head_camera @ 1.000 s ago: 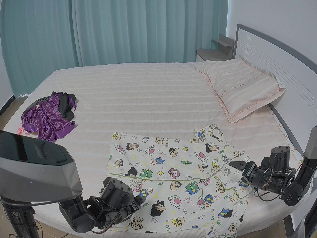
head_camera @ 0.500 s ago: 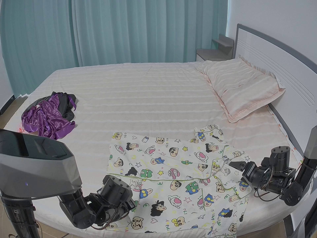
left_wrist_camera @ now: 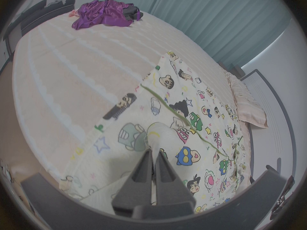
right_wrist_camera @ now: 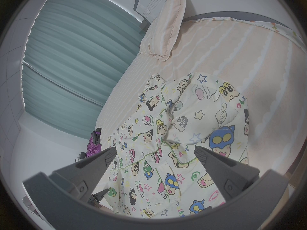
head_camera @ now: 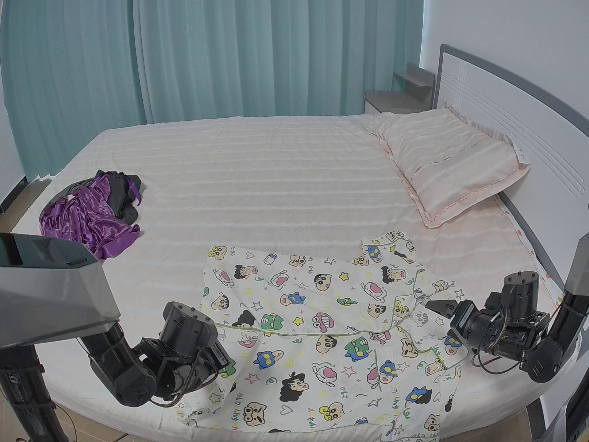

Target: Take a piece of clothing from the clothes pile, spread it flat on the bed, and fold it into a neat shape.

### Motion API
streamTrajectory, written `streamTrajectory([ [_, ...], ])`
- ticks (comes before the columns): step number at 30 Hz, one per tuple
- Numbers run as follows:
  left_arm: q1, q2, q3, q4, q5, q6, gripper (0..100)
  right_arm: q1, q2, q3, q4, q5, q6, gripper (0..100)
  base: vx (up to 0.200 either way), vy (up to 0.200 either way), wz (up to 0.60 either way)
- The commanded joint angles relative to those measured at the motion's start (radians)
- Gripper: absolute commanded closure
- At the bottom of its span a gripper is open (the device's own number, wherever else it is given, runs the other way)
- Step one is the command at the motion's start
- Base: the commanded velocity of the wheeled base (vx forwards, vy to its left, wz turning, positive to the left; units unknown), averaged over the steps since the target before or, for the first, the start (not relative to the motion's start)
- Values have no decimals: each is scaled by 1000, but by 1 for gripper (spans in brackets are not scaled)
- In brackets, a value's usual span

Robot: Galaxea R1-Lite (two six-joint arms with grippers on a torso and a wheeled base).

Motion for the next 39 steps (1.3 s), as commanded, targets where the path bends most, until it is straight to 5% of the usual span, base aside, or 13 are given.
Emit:
streamTrajectory([
  [1,49,-24,-1,-7,-2,36,100,1,2,3,0,1,-1,0,0,0,0],
  [15,213,19,-4,-105,-171,183,100,-4,4,10,0,2,-1,0,0,0,0],
  [25,228,129,-13,-204,-175,225,100,-7,0,10,0,15,-1,0,0,0,0],
  [26,233,131,-16,-204,-175,225,0,-9,-1,12,0,15,-1,0,0,0,0],
  [32,256,131,-30,-204,-174,219,0,-13,0,12,0,15,-3,0,0,0,0],
  [39,408,19,-2,-214,-225,213,0,-15,-3,12,0,15,-6,0,0,0,0],
])
